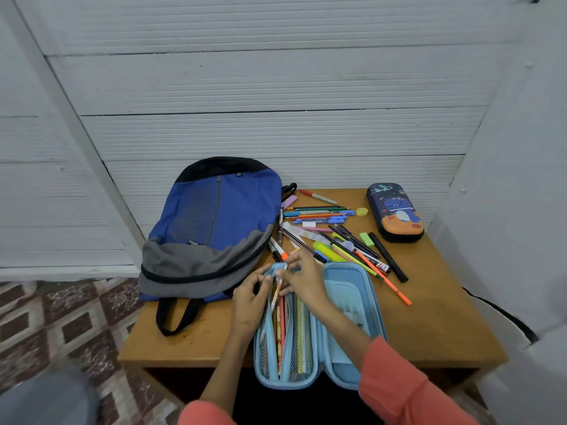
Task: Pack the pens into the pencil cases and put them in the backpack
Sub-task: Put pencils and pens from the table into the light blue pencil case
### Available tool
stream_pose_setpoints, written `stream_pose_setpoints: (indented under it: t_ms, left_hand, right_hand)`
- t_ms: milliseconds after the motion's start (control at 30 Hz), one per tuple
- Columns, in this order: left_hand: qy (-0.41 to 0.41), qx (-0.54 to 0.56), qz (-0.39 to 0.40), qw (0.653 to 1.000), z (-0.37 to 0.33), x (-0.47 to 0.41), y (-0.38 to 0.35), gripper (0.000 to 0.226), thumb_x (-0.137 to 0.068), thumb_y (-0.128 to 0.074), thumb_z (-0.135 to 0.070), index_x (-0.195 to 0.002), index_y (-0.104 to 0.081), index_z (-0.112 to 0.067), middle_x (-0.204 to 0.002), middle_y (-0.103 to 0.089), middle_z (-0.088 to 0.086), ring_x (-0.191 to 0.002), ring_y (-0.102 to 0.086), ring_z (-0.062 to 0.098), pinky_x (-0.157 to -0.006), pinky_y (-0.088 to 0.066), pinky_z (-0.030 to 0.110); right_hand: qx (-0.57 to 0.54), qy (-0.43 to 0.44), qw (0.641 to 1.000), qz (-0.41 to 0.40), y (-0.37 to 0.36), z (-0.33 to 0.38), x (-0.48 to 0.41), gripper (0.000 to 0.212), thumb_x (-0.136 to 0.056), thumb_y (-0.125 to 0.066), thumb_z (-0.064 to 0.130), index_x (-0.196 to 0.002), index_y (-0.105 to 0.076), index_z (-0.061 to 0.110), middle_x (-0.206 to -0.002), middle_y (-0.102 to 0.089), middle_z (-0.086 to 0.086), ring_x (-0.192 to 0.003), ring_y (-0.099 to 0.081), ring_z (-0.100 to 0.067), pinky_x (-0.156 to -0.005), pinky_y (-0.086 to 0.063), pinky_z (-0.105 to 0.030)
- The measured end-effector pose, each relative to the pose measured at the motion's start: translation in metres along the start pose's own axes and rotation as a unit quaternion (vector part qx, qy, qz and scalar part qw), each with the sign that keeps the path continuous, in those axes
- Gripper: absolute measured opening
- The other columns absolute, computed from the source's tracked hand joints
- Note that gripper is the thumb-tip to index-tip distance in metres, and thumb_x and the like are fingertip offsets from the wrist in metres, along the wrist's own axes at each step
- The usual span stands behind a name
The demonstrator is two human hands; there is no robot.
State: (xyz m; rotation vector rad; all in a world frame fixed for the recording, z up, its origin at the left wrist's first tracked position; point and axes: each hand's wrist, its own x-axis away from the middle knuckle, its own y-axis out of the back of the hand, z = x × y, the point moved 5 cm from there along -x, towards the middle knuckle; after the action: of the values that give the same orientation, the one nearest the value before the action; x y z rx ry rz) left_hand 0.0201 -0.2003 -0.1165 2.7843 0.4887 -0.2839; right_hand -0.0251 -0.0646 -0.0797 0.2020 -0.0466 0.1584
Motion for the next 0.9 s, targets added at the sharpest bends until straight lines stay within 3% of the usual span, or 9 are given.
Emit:
stream_pose_setpoints:
  t_ms: [133, 267, 433, 567, 900]
  left_hand:
    - [-0.001, 0.003, -0.003, 1.000, 0.003, 0.000, 0.000, 0.018, -0.095, -0.058, -0.011, -0.084, -0.066, 0.000, -0.121, -0.066, -0.005, -0.114, -0.059, -0.001, -0.096, -0.045, 0.023]
    - [0.000, 0.014, 0.000, 1.000, 0.005, -0.001, -0.001, 0.017, -0.095, -0.059, -0.009, -0.082, -0.067, -0.003, -0.120, -0.066, -0.005, -0.112, -0.059, -0.004, -0.097, -0.045, 0.025]
    - [0.003, 0.017, 0.002, 1.000, 0.004, -0.001, -0.001, 0.017, -0.095, -0.058, -0.009, -0.081, -0.068, -0.005, -0.121, -0.066, -0.005, -0.111, -0.058, -0.006, -0.098, -0.045, 0.027]
    - [0.001, 0.017, 0.004, 1.000, 0.005, -0.001, -0.001, 0.018, -0.095, -0.058, -0.011, -0.081, -0.068, -0.007, -0.123, -0.066, -0.005, -0.113, -0.058, -0.004, -0.098, -0.045, 0.028]
    - [0.001, 0.018, 0.001, 1.000, 0.005, -0.002, -0.001, 0.017, -0.096, -0.058, -0.010, -0.082, -0.068, -0.007, -0.123, -0.066, -0.006, -0.114, -0.059, 0.001, -0.099, -0.047, 0.030]
  right_hand:
    - [0.029, -0.008, 0.999, 0.037, 0.006, 0.000, -0.004, 0.025, -0.082, -0.073, 0.002, -0.092, -0.051, 0.006, -0.092, -0.056, -0.020, -0.061, -0.066, -0.019, -0.053, -0.059, -0.029]
    - [0.072, -0.024, 0.993, 0.085, 0.002, 0.003, -0.005, 0.031, -0.080, -0.073, -0.002, -0.104, -0.055, 0.004, -0.078, -0.056, -0.009, -0.061, -0.061, -0.014, -0.054, -0.057, -0.023]
    - [0.101, -0.047, 0.992, 0.059, -0.006, 0.003, -0.010, 0.035, -0.077, -0.074, -0.001, -0.106, -0.057, 0.009, -0.067, -0.061, -0.002, -0.051, -0.063, -0.016, -0.062, -0.060, -0.034]
    - [0.068, -0.077, 0.993, 0.056, -0.008, 0.003, -0.014, 0.037, -0.077, -0.070, -0.007, -0.109, -0.057, 0.006, -0.072, -0.061, -0.006, -0.058, -0.066, -0.020, -0.069, -0.061, -0.039]
    - [0.046, -0.043, 0.998, 0.018, -0.009, 0.005, -0.013, 0.039, -0.080, -0.068, -0.006, -0.116, -0.060, 0.006, -0.076, -0.062, -0.004, -0.060, -0.065, -0.018, -0.068, -0.060, -0.036]
